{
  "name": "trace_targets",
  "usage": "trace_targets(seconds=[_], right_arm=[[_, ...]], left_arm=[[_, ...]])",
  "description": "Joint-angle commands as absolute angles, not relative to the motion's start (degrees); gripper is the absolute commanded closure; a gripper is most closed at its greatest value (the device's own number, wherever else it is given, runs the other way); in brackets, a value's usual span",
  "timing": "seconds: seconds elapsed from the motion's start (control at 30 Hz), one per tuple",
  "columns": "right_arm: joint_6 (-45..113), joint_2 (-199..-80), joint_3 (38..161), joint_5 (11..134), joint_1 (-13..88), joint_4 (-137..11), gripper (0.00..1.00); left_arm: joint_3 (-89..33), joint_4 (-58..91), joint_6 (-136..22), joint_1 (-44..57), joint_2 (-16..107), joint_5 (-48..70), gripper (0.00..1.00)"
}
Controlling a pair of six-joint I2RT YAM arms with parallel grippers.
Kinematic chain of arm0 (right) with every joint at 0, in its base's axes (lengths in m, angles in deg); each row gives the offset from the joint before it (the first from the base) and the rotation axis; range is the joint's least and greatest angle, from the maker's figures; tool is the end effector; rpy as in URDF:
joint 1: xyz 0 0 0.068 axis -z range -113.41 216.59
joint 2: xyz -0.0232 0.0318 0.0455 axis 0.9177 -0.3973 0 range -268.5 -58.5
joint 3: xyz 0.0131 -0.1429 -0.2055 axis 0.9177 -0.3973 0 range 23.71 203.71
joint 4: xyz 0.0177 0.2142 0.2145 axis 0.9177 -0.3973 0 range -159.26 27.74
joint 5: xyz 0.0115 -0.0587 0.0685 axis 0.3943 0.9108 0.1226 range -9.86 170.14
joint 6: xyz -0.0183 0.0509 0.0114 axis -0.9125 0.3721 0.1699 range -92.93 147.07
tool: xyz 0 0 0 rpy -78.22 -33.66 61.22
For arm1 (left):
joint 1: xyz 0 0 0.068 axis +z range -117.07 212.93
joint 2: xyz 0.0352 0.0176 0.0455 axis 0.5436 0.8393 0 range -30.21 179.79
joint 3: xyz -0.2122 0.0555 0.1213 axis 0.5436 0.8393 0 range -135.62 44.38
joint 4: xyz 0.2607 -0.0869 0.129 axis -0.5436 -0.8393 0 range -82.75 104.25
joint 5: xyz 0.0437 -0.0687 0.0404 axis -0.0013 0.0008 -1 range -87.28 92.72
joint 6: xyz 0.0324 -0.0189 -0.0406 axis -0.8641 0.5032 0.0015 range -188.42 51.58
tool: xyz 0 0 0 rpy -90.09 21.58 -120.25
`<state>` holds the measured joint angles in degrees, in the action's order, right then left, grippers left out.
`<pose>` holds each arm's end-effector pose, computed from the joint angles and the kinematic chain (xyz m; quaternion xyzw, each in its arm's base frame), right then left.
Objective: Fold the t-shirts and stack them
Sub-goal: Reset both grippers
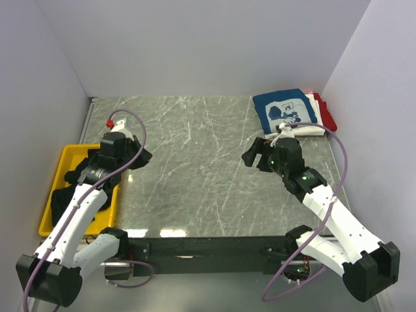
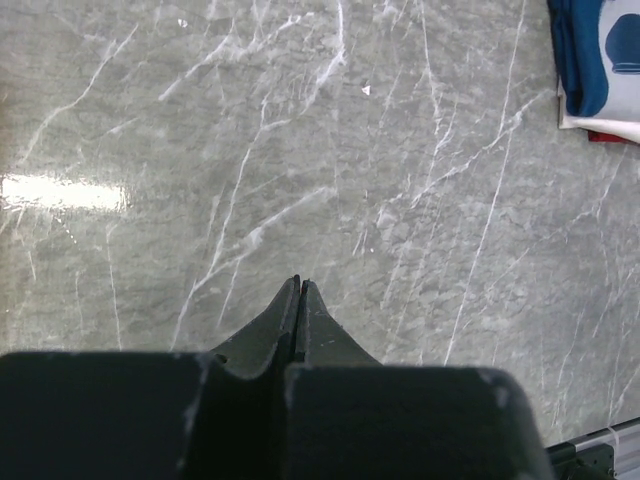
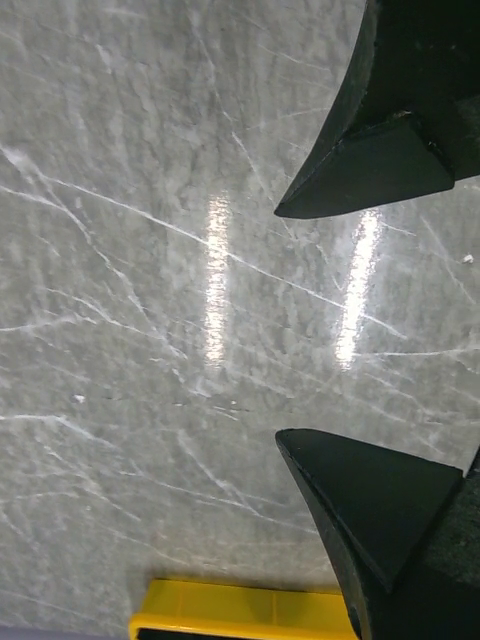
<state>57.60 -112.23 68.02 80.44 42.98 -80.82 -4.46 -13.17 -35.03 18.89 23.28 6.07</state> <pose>0.2488 0.1086 0.2672 0.0530 0.8555 0.2324 0.4597 0.2560 -0.0663 0.2843 -0.1330 0.8645 -0.2182 0.4328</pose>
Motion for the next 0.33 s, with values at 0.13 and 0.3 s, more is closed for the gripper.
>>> trace_targets(seconds=[0.13,0.3], right_arm=[[58.2,-110.0,66.1,78.3,42.9,-79.4,0.08],[57.7,-108.5,64.2,78.7,42.8,-77.9,0.08]], left_arm=[[-3.7,-10.5,-36.6,19.1,21.8,6.7,0.99],[-4.3,-10.8,-37.1,19.1,22.0,6.8,0.98]])
